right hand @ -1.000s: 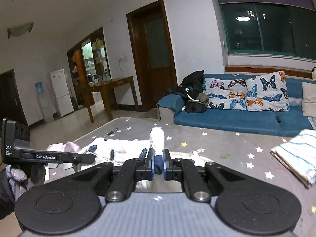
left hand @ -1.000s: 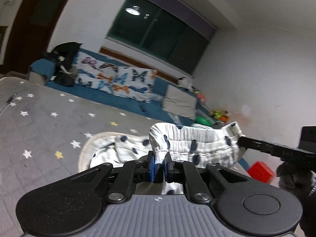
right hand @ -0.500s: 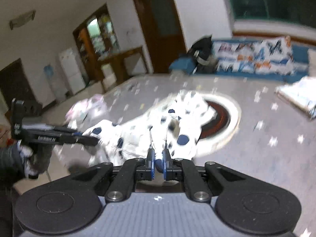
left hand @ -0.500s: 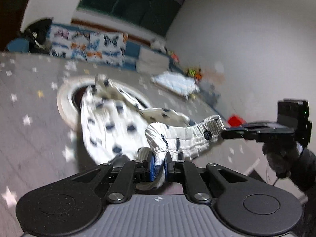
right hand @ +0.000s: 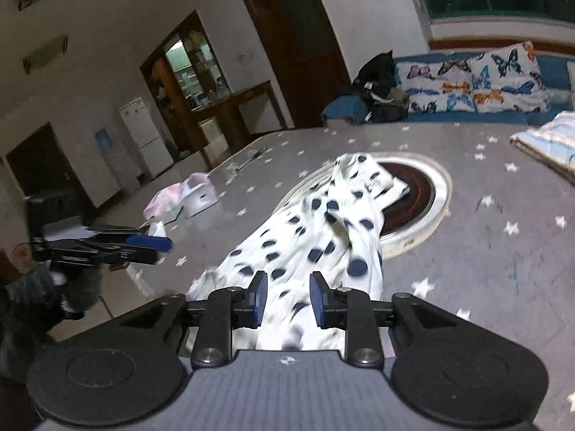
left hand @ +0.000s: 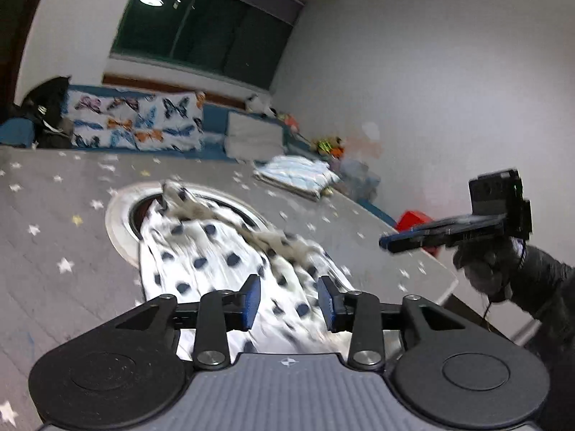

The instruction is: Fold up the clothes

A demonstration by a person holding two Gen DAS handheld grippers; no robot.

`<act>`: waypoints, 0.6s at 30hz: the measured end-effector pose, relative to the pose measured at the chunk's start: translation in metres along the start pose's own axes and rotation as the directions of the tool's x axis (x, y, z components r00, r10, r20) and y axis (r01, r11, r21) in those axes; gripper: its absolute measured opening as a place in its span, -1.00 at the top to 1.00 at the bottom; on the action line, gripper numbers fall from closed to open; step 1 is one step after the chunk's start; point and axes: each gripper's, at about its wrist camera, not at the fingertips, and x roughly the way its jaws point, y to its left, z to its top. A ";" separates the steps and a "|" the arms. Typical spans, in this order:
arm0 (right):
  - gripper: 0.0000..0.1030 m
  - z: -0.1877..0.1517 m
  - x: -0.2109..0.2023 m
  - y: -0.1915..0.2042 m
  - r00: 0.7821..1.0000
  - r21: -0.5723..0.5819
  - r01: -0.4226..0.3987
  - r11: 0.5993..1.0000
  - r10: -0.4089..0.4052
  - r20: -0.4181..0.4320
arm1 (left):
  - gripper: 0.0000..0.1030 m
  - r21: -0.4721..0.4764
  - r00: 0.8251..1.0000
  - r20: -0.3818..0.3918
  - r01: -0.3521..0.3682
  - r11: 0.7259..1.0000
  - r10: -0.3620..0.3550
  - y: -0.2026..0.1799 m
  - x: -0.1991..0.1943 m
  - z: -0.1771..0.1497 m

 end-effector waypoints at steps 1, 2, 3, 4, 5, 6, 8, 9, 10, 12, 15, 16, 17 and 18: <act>0.50 0.000 0.006 -0.003 1.000 -0.003 -0.003 1.000 0.003 -0.016 | 0.25 -0.008 1.000 0.000 -0.006 1.000 0.006 0.001 0.005 0.001; 0.50 -0.001 0.013 -0.006 0.999 -0.004 -0.008 1.000 0.007 -0.034 | 0.26 -0.018 1.000 -0.008 -0.009 1.000 0.009 0.002 0.012 0.000; 0.50 -0.001 0.019 -0.009 0.999 -0.006 -0.012 1.000 0.012 -0.053 | 0.26 -0.027 1.000 -0.016 -0.011 1.000 0.011 0.003 0.019 0.000; 0.50 -0.002 0.026 -0.011 0.997 -0.008 -0.016 1.000 0.016 -0.071 | 0.29 -0.037 1.000 -0.025 -0.014 0.999 0.013 0.004 0.026 -0.001; 0.50 -0.004 0.033 -0.013 0.995 -0.012 -0.025 1.000 0.024 -0.094 | 0.29 -0.047 0.999 -0.036 -0.013 0.999 0.011 0.005 0.034 -0.002; 0.50 -0.007 0.041 -0.014 0.992 -0.017 -0.035 0.999 0.033 -0.118 | 0.29 -0.055 0.999 -0.055 -0.005 0.998 0.002 0.006 0.041 -0.005; 0.50 -0.014 0.054 -0.016 0.985 -0.019 -0.051 0.999 0.047 -0.165 | 0.29 -0.059 0.995 -0.100 0.001 0.998 -0.007 0.007 0.057 -0.011; 0.50 -0.018 0.062 -0.018 0.980 -0.022 -0.054 0.998 0.049 -0.194 | 0.29 -0.058 0.992 -0.124 -0.001 0.998 -0.006 0.008 0.063 -0.015; 0.50 -0.023 0.068 -0.020 0.974 -0.024 -0.056 0.998 0.050 -0.219 | 0.29 -0.058 0.989 -0.149 -0.010 0.998 0.001 0.010 0.068 -0.019; 0.50 -0.030 0.077 -0.024 0.963 -0.033 -0.051 0.998 0.040 -0.265 | 0.29 -0.073 0.980 -0.196 -0.027 0.997 0.012 0.016 0.074 -0.027; 0.41 -0.031 0.079 -0.024 0.958 -0.060 -0.050 0.997 0.031 -0.286 | 0.29 -0.101 0.968 -0.250 -0.058 0.993 0.032 0.026 0.077 -0.036; 0.38 -0.027 0.077 -0.024 0.959 -0.070 -0.049 0.996 0.028 -0.280 | 0.28 -0.107 0.967 -0.254 -0.065 0.992 0.036 0.027 0.077 -0.036; 0.37 -0.024 0.076 -0.023 0.961 -0.080 -0.048 0.996 0.024 -0.275 | 0.26 -0.112 0.967 -0.252 -0.068 0.991 0.038 0.028 0.076 -0.035; 0.36 -0.016 0.074 -0.022 0.966 -0.091 -0.044 0.995 0.019 -0.257 | 0.26 -0.115 0.968 -0.247 -0.070 0.991 0.039 0.029 0.075 -0.034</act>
